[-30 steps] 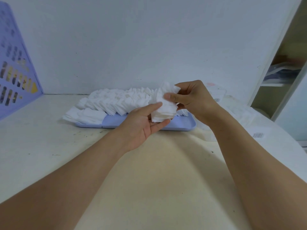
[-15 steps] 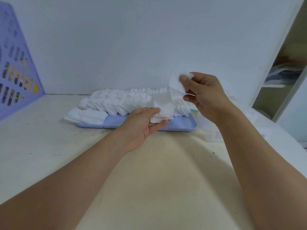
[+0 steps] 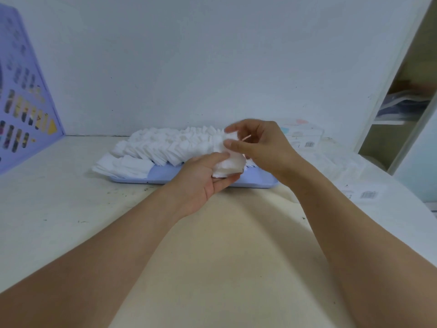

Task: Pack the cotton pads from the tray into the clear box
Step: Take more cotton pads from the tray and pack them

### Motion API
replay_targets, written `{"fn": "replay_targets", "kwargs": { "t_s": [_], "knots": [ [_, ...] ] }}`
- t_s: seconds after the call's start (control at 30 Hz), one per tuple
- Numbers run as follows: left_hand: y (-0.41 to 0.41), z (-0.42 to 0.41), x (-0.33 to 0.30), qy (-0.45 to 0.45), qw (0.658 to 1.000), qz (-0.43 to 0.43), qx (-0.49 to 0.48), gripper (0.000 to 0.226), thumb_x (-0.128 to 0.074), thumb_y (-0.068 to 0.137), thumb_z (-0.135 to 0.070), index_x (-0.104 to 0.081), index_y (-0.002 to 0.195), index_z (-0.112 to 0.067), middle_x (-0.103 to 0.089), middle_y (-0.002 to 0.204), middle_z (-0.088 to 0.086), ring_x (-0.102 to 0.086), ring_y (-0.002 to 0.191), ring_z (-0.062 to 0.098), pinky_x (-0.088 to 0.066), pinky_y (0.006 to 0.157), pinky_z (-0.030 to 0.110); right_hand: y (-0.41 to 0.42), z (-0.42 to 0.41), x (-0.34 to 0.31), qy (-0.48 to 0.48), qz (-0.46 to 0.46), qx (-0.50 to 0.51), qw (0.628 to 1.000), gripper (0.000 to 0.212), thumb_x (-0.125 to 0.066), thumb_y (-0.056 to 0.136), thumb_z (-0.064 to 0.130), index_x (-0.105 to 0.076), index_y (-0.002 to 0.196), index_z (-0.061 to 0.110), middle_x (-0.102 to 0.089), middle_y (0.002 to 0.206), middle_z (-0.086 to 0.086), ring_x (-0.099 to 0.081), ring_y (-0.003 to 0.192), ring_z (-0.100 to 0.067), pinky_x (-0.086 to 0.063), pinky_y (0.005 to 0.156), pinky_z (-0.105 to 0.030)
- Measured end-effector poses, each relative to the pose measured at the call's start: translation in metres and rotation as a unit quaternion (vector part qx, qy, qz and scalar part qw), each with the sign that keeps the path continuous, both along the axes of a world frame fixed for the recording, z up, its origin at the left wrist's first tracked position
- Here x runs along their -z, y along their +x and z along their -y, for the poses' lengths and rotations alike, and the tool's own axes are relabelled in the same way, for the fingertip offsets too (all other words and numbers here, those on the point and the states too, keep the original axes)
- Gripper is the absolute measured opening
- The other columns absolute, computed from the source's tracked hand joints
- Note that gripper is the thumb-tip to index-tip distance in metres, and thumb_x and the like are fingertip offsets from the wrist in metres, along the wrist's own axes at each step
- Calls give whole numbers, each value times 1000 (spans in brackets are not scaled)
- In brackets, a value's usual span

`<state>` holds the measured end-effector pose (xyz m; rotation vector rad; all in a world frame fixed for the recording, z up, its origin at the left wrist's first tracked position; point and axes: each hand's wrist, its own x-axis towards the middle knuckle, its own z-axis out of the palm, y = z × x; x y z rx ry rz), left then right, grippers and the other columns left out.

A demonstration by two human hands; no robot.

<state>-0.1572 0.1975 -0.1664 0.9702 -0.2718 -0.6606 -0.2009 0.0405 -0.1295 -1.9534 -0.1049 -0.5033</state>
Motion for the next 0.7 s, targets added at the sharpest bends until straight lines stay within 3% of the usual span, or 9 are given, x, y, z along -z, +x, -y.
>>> {"fn": "replay_targets", "kwargs": {
  "t_s": [0.07,0.13,0.2,0.23,0.37,0.47,0.53,0.6,0.7],
  "knots": [
    [1,-4,0,-36,998,-46,31,35,-54,98,-12,-59,127,6,-67,124,23,-71,102,32,-61,87,38,-2,-3,-1,-13,-5,-16,1000,51,-80,87,25,-60,134,30,-61,125,7,-60,112,-10,-49,92,-25],
    [2,-9,-2,-82,989,-94,77,36,-54,90,-11,-66,118,8,-69,117,22,-71,93,33,-60,86,41,-5,-8,0,-88,-8,-62,994,82,-87,78,25,-44,146,39,-46,146,9,-46,134,-5,-46,103,-23],
    [1,-13,-3,-109,980,-124,112,36,-54,84,-13,-72,109,6,-70,110,18,-72,88,31,-59,83,42,-6,-15,4,-137,18,-95,986,100,-96,66,20,-42,149,34,-46,145,8,-47,133,-5,-48,103,-25],
    [0,-13,-3,-115,977,-133,119,38,-53,83,-14,-71,111,4,-70,109,17,-71,88,31,-58,82,42,-5,-18,5,-132,37,-100,986,98,-97,62,17,-47,146,28,-51,139,6,-53,127,-8,-50,101,-27],
    [1,-14,-3,-105,978,-118,134,50,-59,79,-29,-64,124,-7,-68,116,15,-68,97,30,-49,96,44,-6,-26,6,-107,48,-106,987,64,-94,67,9,-65,124,14,-71,112,-1,-71,100,-16,-60,86,-34],
    [1,-10,-5,-65,988,-78,115,57,-76,72,-44,-69,119,-14,-72,114,11,-71,96,29,-52,94,45,-6,-23,6,-150,21,-84,985,55,-94,68,13,-68,115,15,-74,101,-3,-72,94,-17,-60,85,-40],
    [0,-8,-4,-25,995,-45,84,56,-83,67,-42,-72,116,-17,-75,113,10,-74,97,26,-56,91,47,-5,-24,7,-180,11,-82,980,56,-94,67,12,-67,116,14,-74,103,-3,-71,96,-17,-58,86,-44],
    [0,-7,-2,-3,997,-20,76,37,-83,70,-30,-78,105,-17,-77,107,7,-75,93,21,-59,87,42,-5,-25,7,-209,6,-85,974,79,-96,64,13,-59,133,18,-68,120,1,-64,113,-10,-54,97,-37],
    [1,-10,-2,-33,994,-45,98,20,-74,80,-18,-81,97,-11,-74,107,8,-74,92,20,-59,86,31,-6,-19,6,-170,-19,-130,977,126,-99,57,14,-24,157,34,-42,151,5,-36,141,1,-43,110,-23]
  ]
}}
